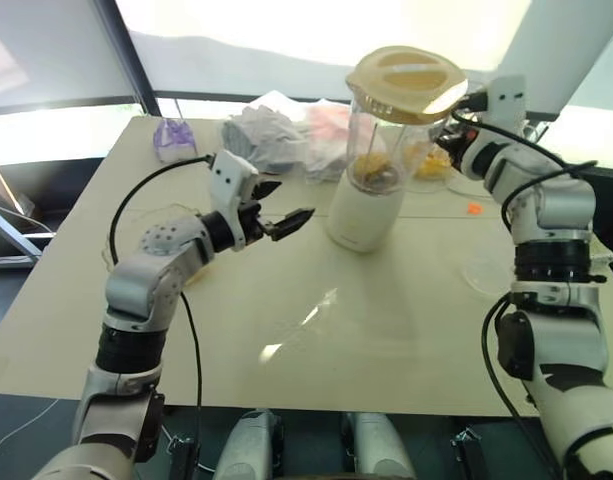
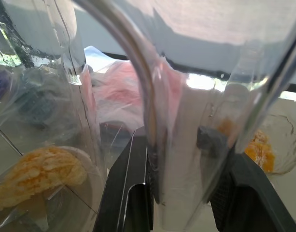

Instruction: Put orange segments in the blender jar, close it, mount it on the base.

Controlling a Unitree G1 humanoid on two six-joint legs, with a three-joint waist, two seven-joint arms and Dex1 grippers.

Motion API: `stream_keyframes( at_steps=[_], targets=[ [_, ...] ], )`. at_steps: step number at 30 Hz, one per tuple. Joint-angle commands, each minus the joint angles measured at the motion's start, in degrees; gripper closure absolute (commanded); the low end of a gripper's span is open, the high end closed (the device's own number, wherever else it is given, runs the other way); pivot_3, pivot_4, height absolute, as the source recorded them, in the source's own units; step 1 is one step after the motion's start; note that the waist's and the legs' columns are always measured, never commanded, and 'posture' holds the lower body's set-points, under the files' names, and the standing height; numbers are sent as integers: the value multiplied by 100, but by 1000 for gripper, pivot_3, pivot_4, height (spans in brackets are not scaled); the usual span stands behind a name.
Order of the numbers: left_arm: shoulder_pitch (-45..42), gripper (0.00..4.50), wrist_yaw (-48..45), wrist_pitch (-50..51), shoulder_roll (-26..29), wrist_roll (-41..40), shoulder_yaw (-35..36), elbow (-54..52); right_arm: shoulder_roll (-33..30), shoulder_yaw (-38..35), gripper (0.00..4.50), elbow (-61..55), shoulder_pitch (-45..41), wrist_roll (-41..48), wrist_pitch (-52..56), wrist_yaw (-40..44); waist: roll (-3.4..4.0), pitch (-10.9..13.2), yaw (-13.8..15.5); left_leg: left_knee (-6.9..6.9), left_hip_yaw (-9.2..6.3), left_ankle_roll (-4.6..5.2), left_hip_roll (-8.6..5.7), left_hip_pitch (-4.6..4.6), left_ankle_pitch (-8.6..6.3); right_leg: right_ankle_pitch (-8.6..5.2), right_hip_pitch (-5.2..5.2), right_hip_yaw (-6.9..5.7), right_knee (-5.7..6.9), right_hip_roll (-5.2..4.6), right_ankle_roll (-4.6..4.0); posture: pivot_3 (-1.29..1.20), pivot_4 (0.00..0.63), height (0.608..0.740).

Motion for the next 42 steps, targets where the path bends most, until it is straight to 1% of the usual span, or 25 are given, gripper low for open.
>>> stream_keyframes(
  at_steps=[1,4,9,11,12,13,16,17,24,30,32,36,39,42],
  targets=[
    [-143,7,21,-148,21,26,32,-46,-49,213,3604,610,-66,-221,9,129,-1,0,12,0,-1,0,0,0,0,0,0,0,0,0,0,0,150,740],
    [-150,7,65,-138,-13,45,14,-67,-40,185,3604,856,-193,-204,-3,165,-1,-1,18,0,0,-1,0,-2,0,0,0,0,-2,-2,1,0,150,740],
    [-188,7,115,-120,-43,61,9,-71,-8,188,3604,909,-206,-253,-48,112,-2,-1,15,-3,2,0,-1,-4,0,1,0,1,-8,-5,1,0,150,740],
    [-199,0,127,-115,-49,61,8,-70,7,174,2574,888,-198,-271,-31,37,-4,-2,12,-4,2,-1,0,-4,0,1,0,1,-8,-5,1,0,150,740],
    [-205,0,133,-111,-52,58,7,-70,15,162,2243,874,-197,-281,-18,14,-7,0,14,-4,2,0,0,-4,0,0,0,1,-8,-4,1,0,150,740],
    [-209,0,138,-109,-53,56,6,-70,19,157,1779,864,-196,-288,-8,0,-5,1,14,-4,1,-1,0,-5,0,1,-2,1,-7,-5,1,0,150,740],
    [-233,0,156,-89,-58,41,8,-84,9,116,157,706,-141,-323,76,-126,4,10,12,-4,7,-2,-2,-15,1,1,-16,7,-4,-8,1,0,150,740],
    [-237,0,160,-86,-59,38,8,-86,5,106,34,663,-124,-332,93,-159,4,10,12,-4,8,-2,-3,-21,1,1,-23,9,-3,-8,2,0,150,740],
    [-212,0,220,-39,-85,-4,-5,-180,-86,-122,34,-248,351,-371,396,-593,4,11,20,-11,10,-2,-1,-26,1,1,-31,8,-7,-7,2,0,150,740],
    [-206,0,242,3,-57,-45,18,-252,-169,-287,34,-1675,1095,-303,1103,-750,3,11,23,-8,10,-2,-3,-29,1,1,-31,8,-8,-9,2,0,150,740],
    [-215,0,236,0,-35,-52,53,-251,-155,-441,34,-2430,1516,-203,1539,-785,3,11,30,-9,9,-2,-2,-29,1,1,-31,8,-7,-8,2,0,150,740],
    [-238,0,280,0,-22,-140,232,-229,-172,-874,34,-4271,2677,73,2239,-705,2,11,58,-10,0,-1,-1,-32,1,1,-32,2,-8,-6,2,0,150,740],
    [-178,0,300,105,41,-232,358,-198,-2,-1560,34,-5324,3370,534,2217,-484,0,12,48,-8,-1,-1,-3,-36,1,0,-32,1,-10,-7,3,0,150,740],
    [-32,0,300,327,140,-367,527,-144,-63,-2300,34,-6220,4296,1183,2008,193,-5,14,42,-6,0,-1,-4,-31,0,0,-29,2,-11,-5,3,0,150,740]
  ],
)
